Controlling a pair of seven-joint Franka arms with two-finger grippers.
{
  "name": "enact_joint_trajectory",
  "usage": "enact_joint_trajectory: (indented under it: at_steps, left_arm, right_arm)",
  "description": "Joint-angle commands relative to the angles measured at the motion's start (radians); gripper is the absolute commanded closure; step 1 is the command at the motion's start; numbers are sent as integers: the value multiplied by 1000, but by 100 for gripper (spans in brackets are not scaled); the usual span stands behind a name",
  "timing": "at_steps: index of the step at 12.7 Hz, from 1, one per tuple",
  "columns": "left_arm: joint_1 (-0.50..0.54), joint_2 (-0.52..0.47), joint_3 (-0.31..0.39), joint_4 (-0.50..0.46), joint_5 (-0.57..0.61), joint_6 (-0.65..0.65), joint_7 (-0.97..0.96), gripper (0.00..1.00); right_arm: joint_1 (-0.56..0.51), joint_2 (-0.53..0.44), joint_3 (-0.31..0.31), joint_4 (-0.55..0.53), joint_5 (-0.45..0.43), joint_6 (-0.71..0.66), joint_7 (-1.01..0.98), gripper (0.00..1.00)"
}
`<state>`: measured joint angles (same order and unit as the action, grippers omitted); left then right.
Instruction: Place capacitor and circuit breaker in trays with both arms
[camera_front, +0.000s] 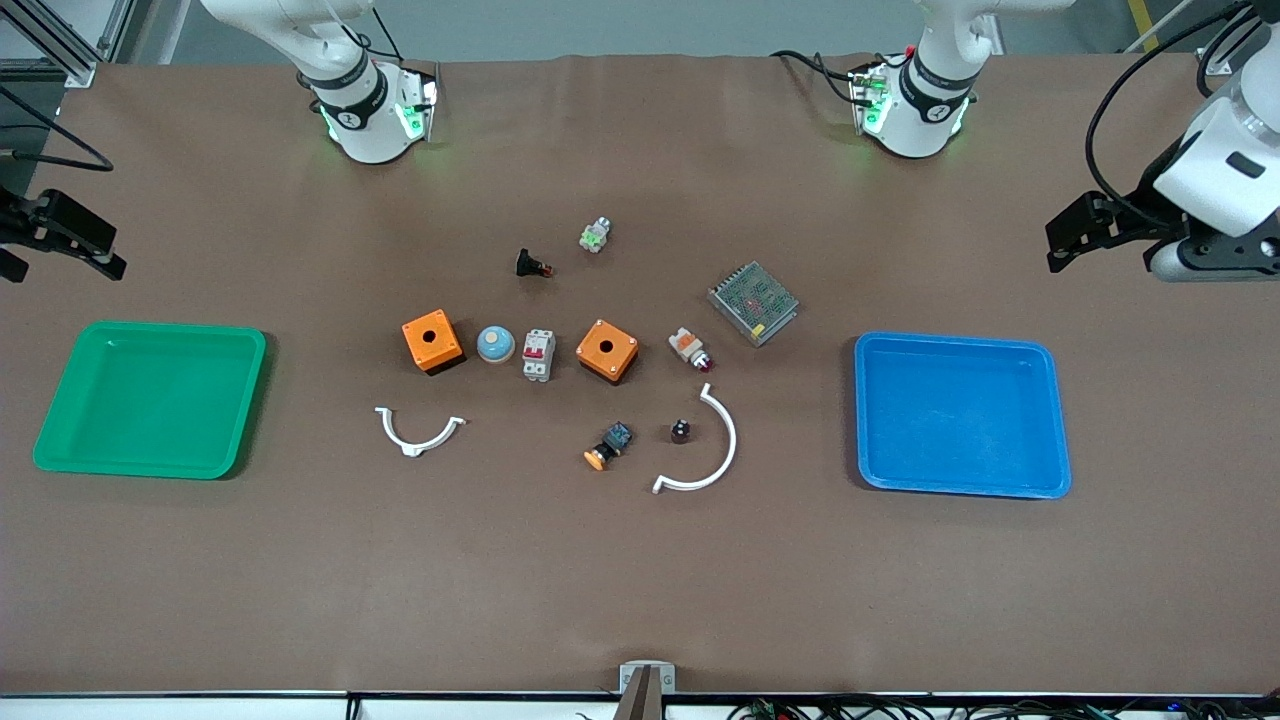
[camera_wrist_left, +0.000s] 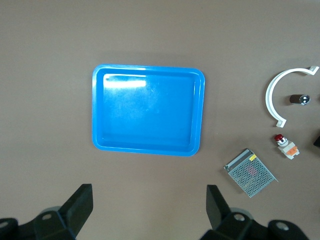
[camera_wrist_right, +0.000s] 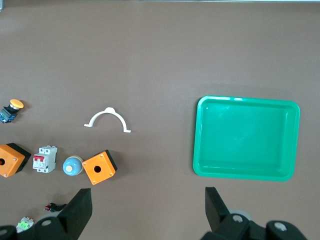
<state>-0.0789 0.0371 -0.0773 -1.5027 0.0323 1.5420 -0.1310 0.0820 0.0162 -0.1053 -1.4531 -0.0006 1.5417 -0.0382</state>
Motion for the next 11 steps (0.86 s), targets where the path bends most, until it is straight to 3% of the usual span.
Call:
enact_joint_trajectory:
  at_steps: [1,3,7,11]
  left_arm:
    - [-13,110,-12,50,9,3,1,0]
    - [-67,186,-16,49,14,93,-13,0]
    - [-194,357,-16,55,12,269,-276,0]
    - [-303,568,-13,198,9,371,-494,0]
  right_arm:
    - [-8,13,-1,19,-5,-22,-2,0]
    - [-10,13,-1,19,-4,-23,-2,0]
    - [2,31,-1,17,1,-23,1,0]
    - [-24,45,-5,17,49,-22,-5,0]
